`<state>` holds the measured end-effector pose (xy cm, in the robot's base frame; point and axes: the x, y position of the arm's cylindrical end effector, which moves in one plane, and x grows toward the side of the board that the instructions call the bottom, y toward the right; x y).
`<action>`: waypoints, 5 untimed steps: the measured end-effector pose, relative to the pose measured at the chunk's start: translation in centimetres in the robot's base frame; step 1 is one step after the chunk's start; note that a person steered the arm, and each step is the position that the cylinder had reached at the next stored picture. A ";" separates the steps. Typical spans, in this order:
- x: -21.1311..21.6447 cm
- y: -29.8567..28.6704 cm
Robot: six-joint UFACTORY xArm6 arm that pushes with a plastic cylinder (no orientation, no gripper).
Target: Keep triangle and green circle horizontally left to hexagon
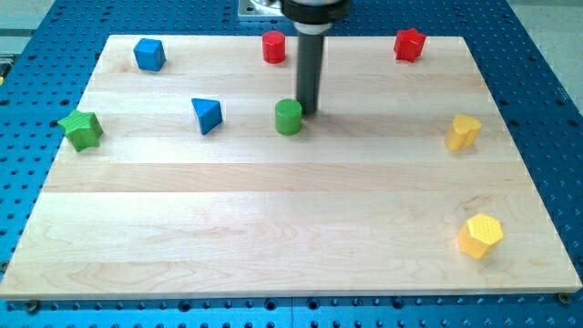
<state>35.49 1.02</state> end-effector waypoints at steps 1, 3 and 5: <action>8.1 -3.9; 12.0 -5.6; 19.9 -8.0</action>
<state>55.41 -7.00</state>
